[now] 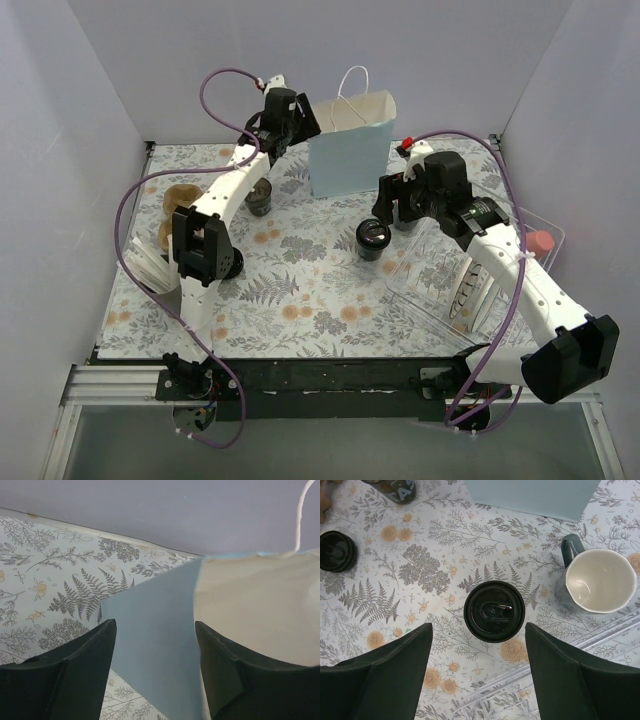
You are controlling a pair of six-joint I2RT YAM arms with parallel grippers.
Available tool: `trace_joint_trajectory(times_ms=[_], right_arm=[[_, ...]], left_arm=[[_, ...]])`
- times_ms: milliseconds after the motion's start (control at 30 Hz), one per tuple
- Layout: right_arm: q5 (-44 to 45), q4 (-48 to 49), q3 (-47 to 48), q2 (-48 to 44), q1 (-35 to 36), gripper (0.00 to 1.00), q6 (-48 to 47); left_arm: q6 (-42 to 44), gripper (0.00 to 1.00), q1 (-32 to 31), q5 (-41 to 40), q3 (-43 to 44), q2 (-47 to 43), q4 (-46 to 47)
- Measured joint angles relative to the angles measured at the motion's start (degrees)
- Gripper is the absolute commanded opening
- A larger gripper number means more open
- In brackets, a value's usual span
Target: Pack the takeout coffee
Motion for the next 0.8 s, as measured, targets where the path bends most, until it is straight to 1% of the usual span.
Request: trace_joint_trajectory(times_ms=[67,100,167,200,267,300,433,500,567,800], right_arm=[[-0.6,0.1,-0.1,0.0,0.0,0.82,-0.2],[-0.8,0.1,-0.1,0.0,0.0,0.82,-0.3],[-0.9,0.4,-0.6,-0.2,0.0,0.81,-0.3],[-1.0,0.4,-1.0,-0.3,0.0,0.81,-0.4],[-1.0,0.5,-1.7,-0.7,0.0,0.81,-0.5],[-1.0,0.4,-1.9,-0.8,0.0,0.81,-0.5],[-0.9,0.3,-1.9,-1.2,0.0,0.80,-0.5],[-0.8,0.3,-1.9,-1.8,0.0,0.81,-0.5],[-0.6,0.0,-1.9,-2.4,0.0,0.81,-0.5],[1.0,-0.7,-0.1,-4.9,0.0,0.81,-0.4]], left_arm=[[-0.4,0.45,0.0,0.2,0.1,0.9,0.4],[-0.3,0.36,0.0,0.3,0.4,1.0,0.5],[-0.2,0.30,0.0,0.3,1.0,0.9,1.0],[-0.1,0.25,0.0,0.4,1.0,0.7,1.4],[0.1,0.20,0.0,0.6,0.8,0.3,1.7],[0.2,0.16,0.0,0.7,0.3,0.0,2.1],[0.5,0.08,0.0,1.6,-1.0,-2.2,2.1],[0.6,0.07,0.0,2.2,-1.7,-3.7,2.2],[0.7,0.01,0.0,2.9,-3.0,-6.3,2.0],[0.7,0.00,0.0,4.3,-7.6,-16.9,2.7]])
